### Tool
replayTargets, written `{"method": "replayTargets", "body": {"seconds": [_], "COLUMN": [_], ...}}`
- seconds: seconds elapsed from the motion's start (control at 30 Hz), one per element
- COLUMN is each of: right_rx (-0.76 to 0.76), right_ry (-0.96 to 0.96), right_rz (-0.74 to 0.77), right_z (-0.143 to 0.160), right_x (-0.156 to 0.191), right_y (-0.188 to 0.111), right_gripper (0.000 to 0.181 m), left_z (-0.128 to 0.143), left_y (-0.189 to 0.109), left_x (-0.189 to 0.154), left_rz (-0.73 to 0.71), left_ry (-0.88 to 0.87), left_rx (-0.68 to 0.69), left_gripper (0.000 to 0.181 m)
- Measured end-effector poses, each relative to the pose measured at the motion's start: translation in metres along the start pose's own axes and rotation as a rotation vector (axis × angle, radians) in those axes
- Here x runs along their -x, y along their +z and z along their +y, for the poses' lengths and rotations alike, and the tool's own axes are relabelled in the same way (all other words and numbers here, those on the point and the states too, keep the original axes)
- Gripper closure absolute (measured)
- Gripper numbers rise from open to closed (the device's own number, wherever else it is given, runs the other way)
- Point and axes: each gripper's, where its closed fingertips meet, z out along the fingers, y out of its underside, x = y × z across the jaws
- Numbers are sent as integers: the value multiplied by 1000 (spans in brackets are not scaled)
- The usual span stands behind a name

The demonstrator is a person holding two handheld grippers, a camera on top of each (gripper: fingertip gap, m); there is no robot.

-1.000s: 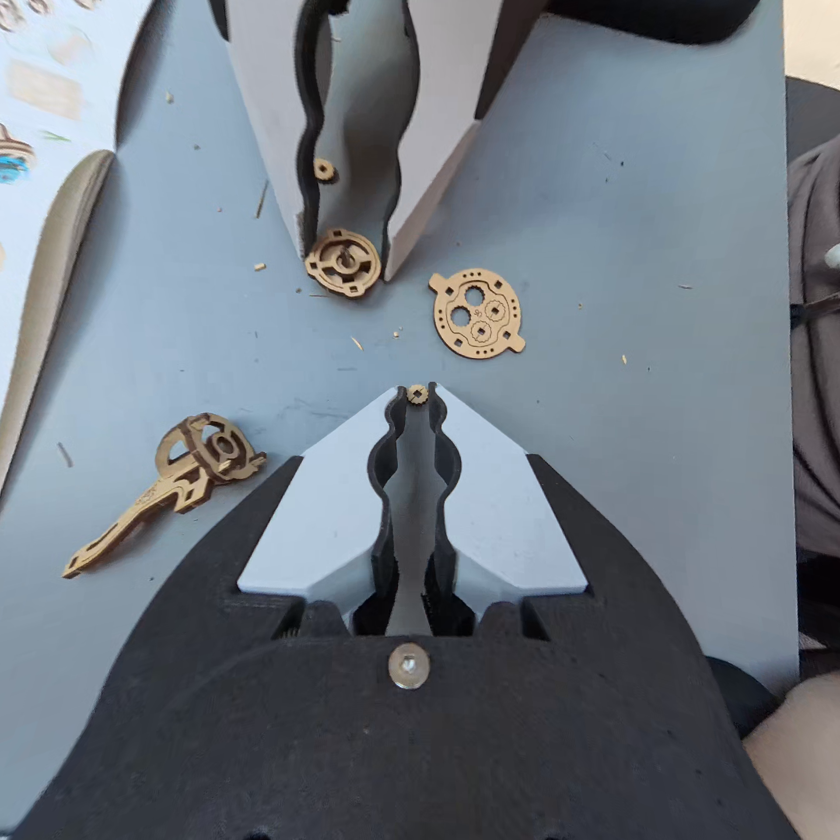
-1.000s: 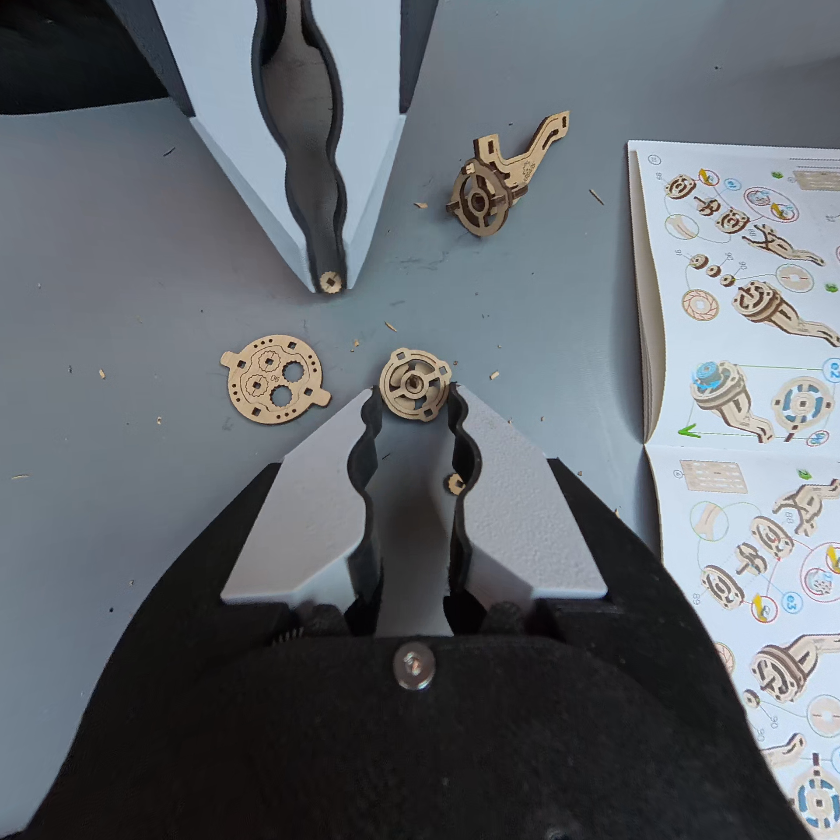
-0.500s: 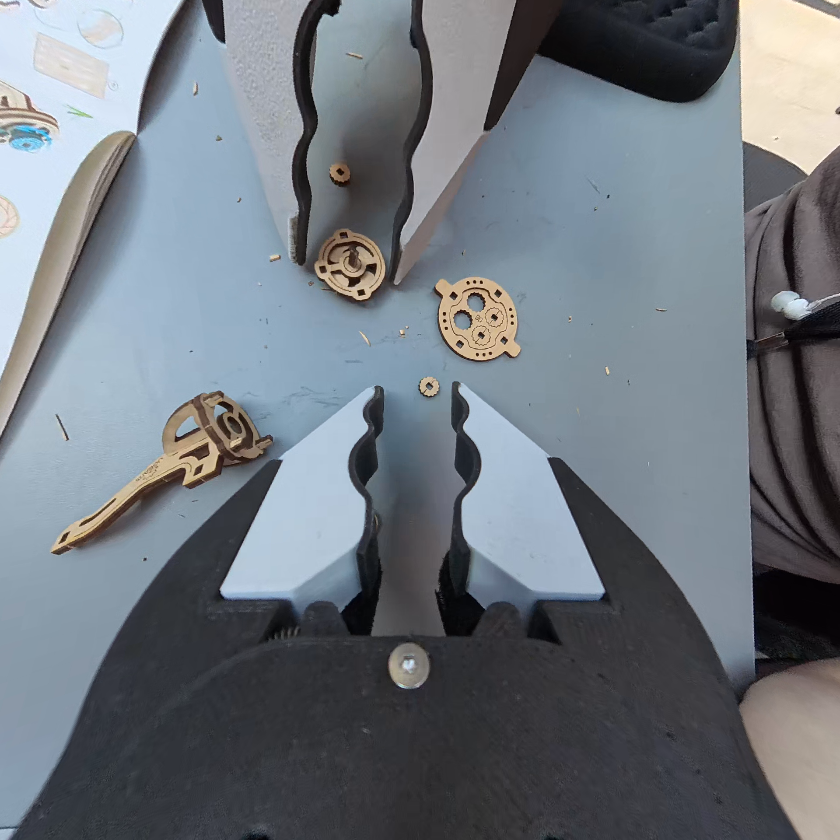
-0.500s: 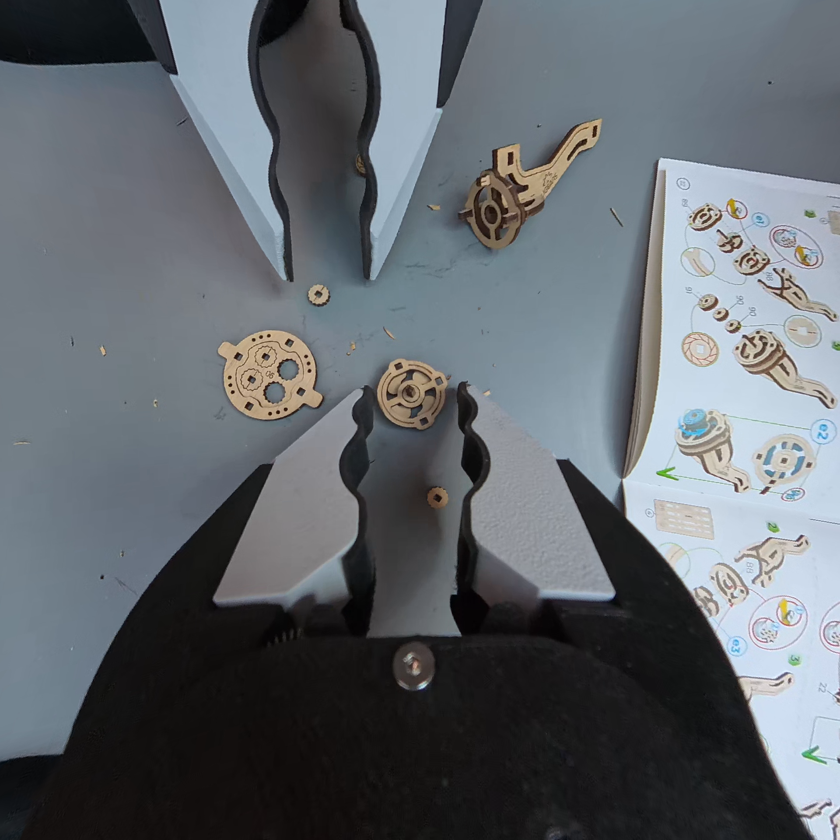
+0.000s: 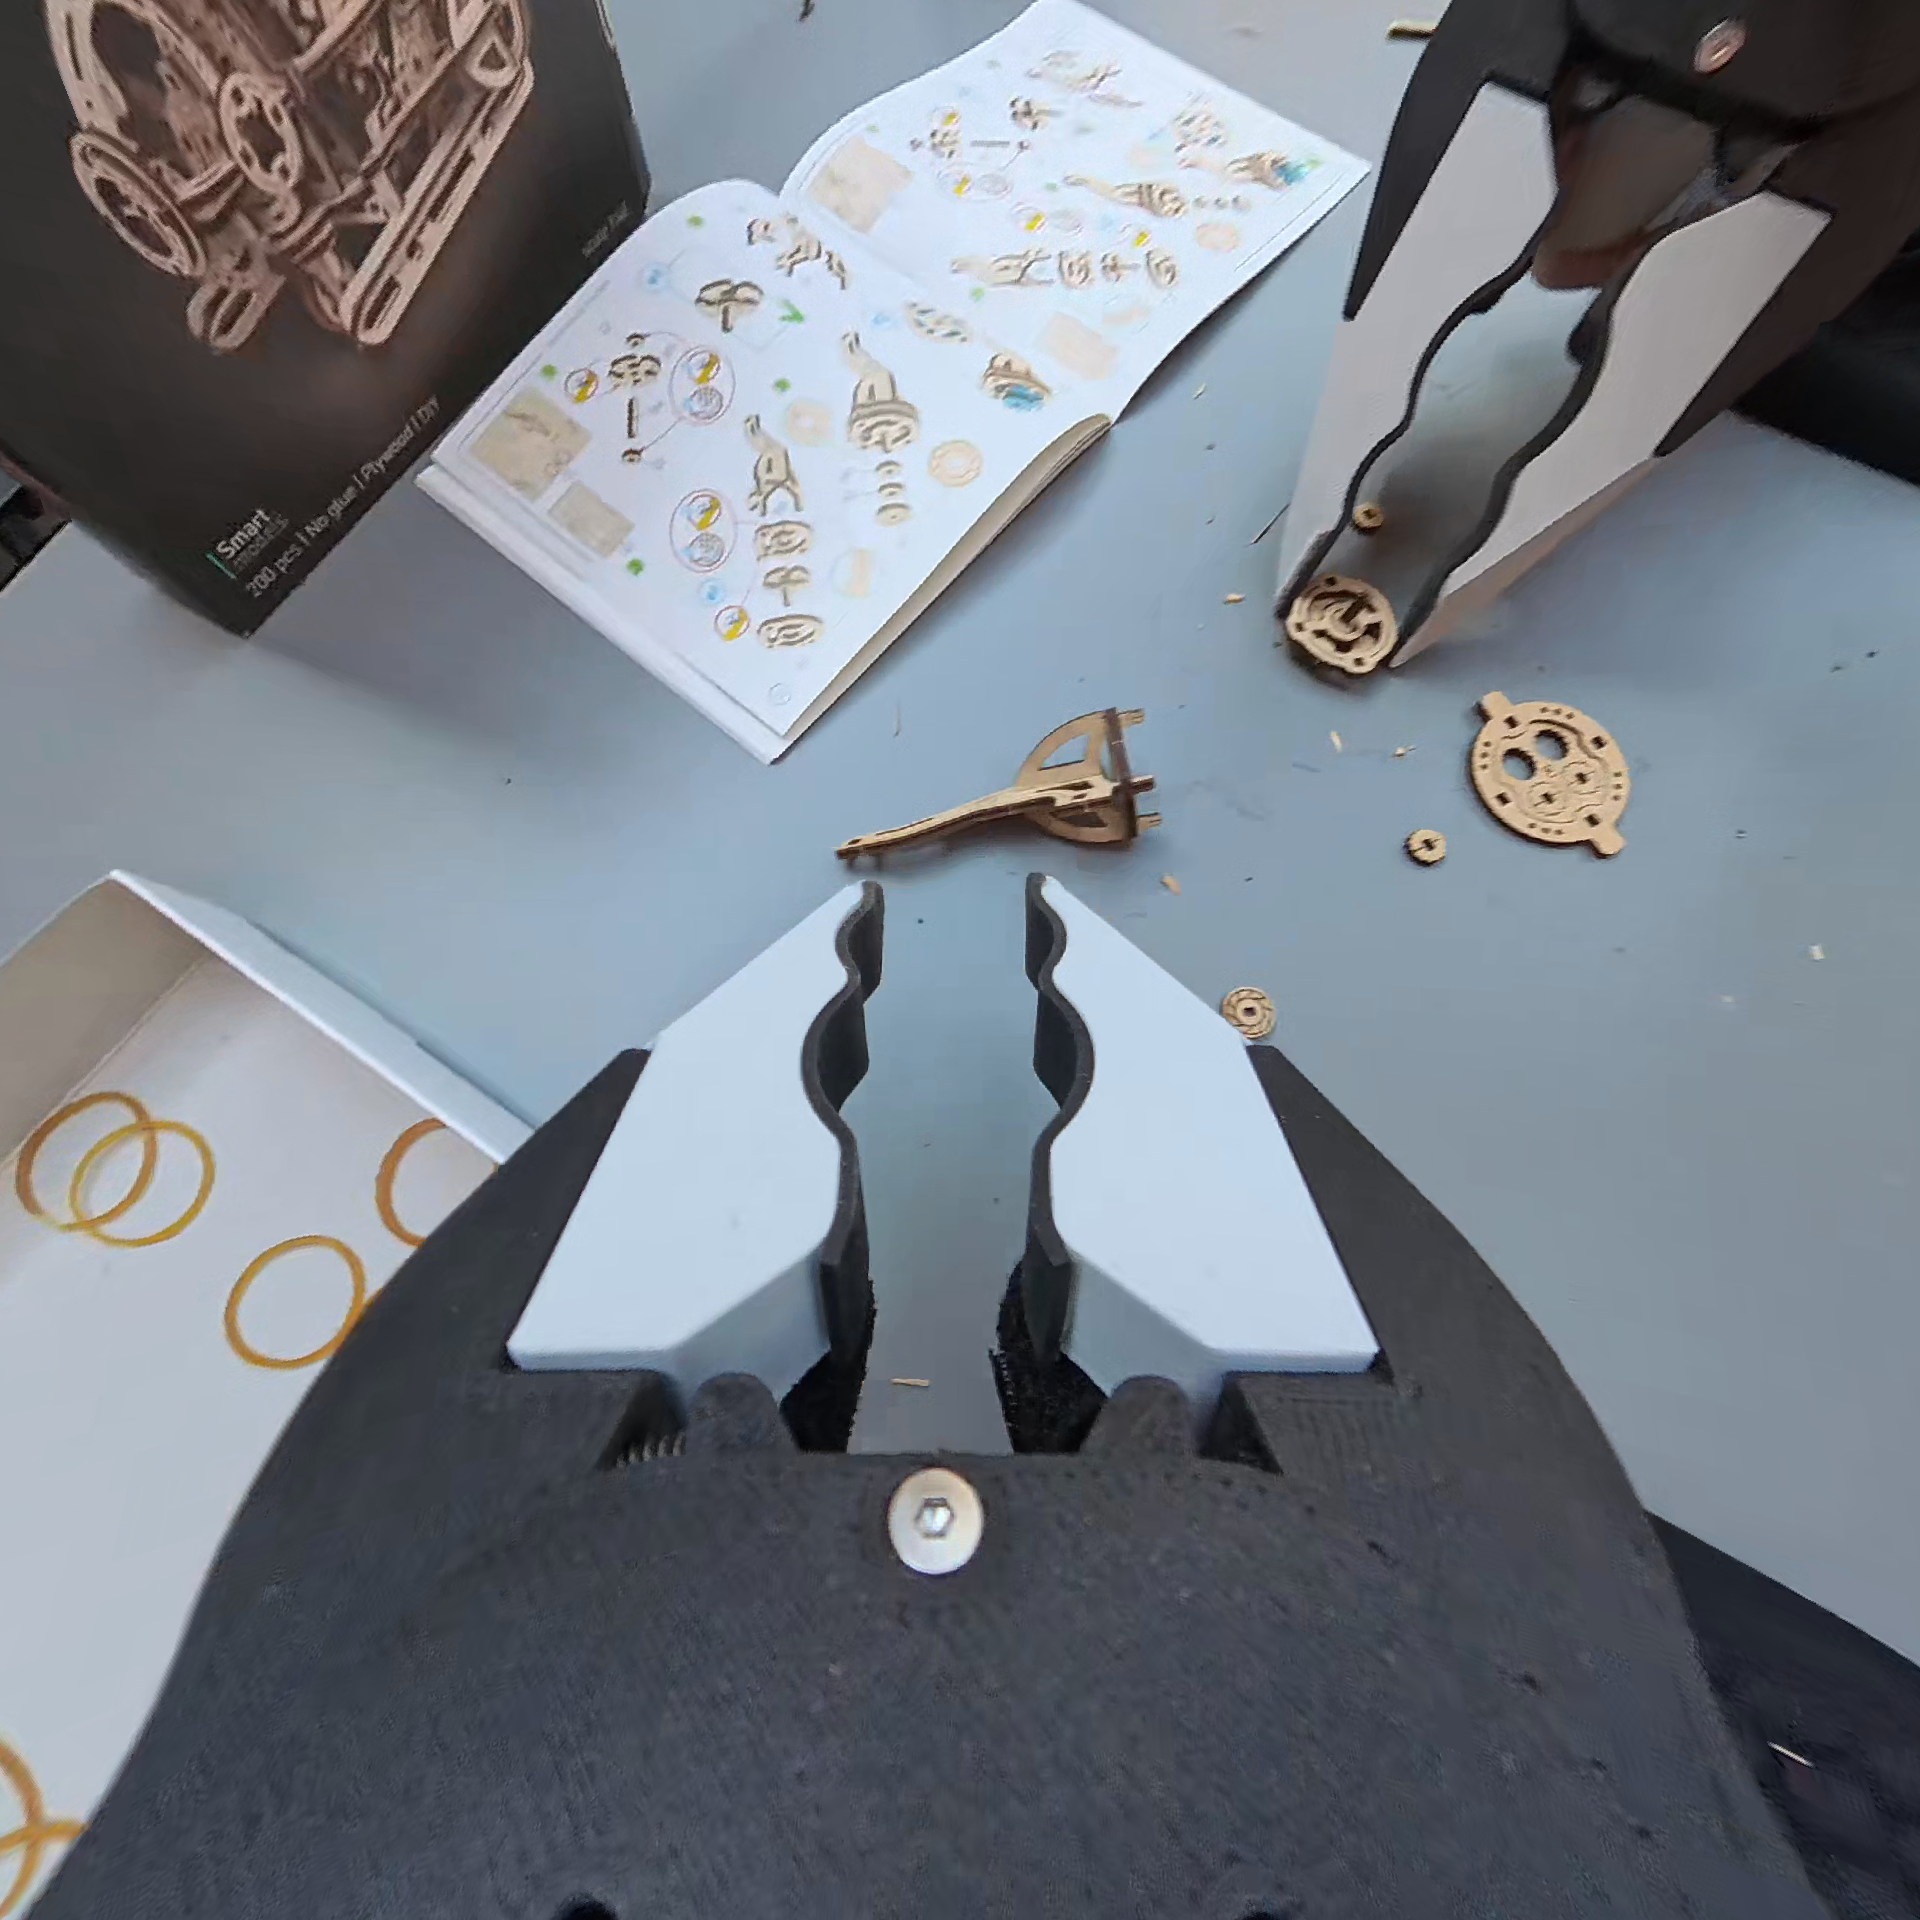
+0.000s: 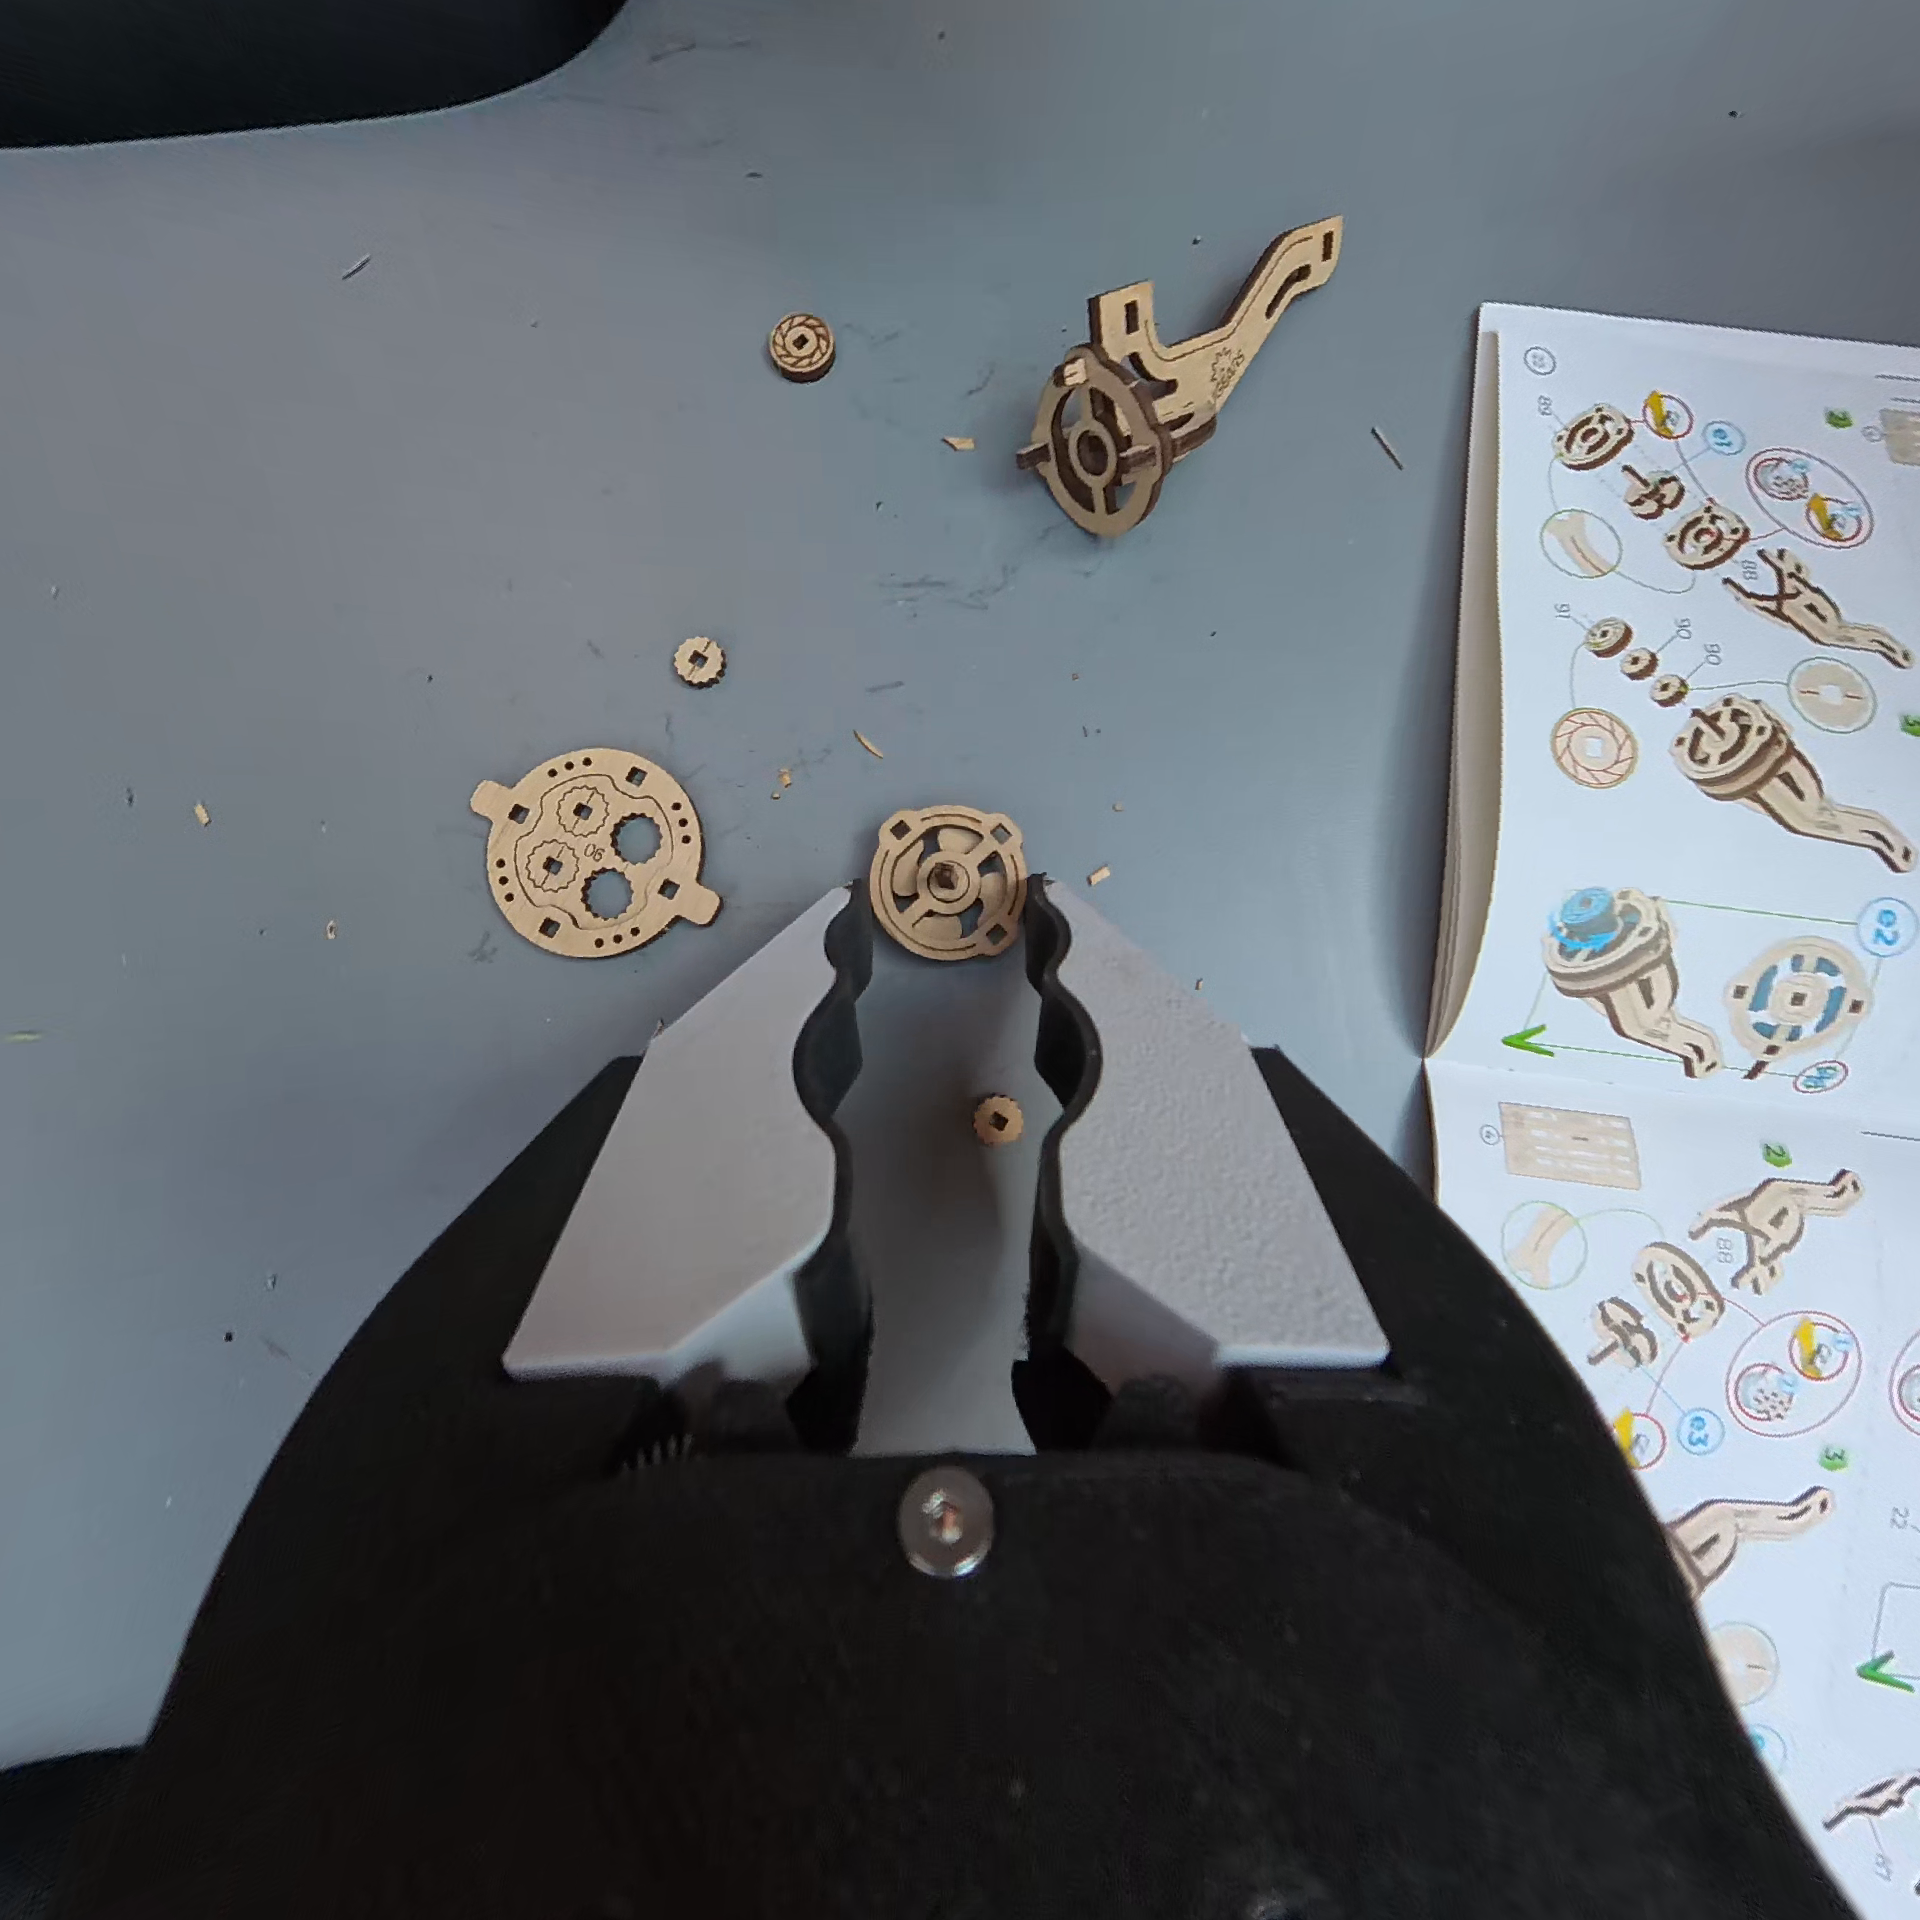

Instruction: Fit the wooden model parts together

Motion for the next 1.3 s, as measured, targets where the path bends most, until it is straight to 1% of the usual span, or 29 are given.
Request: {"method": "replayTargets", "body": {"seconds": [0.03, 0.13, 0.23, 0.3, 0.33, 0.37, 0.4, 0.43, 0.5, 0.53, 0.67, 0.83, 0.9, 1.03, 1.1, 1.27, 1.3], "right_rx": [0, -8, -42, -60, -68, -75, -82, -87, -94, -96, -101, -105, -110, -112, -113, -113, -113], "right_ry": [-19, -29, -19, -21, -16, -11, -10, -11, -17, -16, -16, -34, -40, -64, -78, -122, -138], "right_rz": [-13, -47, -55, -64, -68, -69, -69, -69, -69, -71, -76, -75, -78, -76, -81, -123, -134], "right_z": [0, 1, -1, -1, -1, -1, -1, -1, -1, -1, -1, -1, -1, -1, -1, -2, -2], "right_x": [0, 0, -1, -2, -1, -1, -2, -2, -2, -2, -1, -1, -1, -1, -1, 0, 0], "right_y": [0, -1, 0, 0, -1, 0, 0, 0, 0, 0, 0, 0, 0, -1, -1, 0, 0], "right_gripper": [153, 153, 153, 153, 152, 153, 152, 152, 152, 152, 152, 152, 152, 153, 153, 153, 152], "left_z": [2, -1, -8, -3, 1, 2, 2, -1, -5, -4, 7, 11, 10, 16, 16, 18, 19], "left_y": [3, 8, 11, 15, 18, 21, 24, 26, 28, 29, 36, 45, 49, 56, 57, 53, 51], "left_x": [4, 2, -6, -16, -16, -17, -17, -18, -19, -21, -22, -18, -18, -20, -21, -18, -19], "left_rz": [-16, 13, 64, 85, 57, 21, -15, -42, -67, -53, -5, 20, 29, 49, 47, 19, 24], "left_ry": [23, 144, 323, 461, 547, 637, 716, 776, 848, 866, 945, 1016, 1029, 1032, 1016, 944, 934], "left_rx": [22, 76, 109, 146, 168, 171, 158, 133, 93, 90, 164, 201, 184, 190, 168, 150, 152], "left_gripper": [153, 149, 148, 150, 151, 151, 156, 159, 157, 157, 155, 173, 181, 181, 181, 181, 177]}}
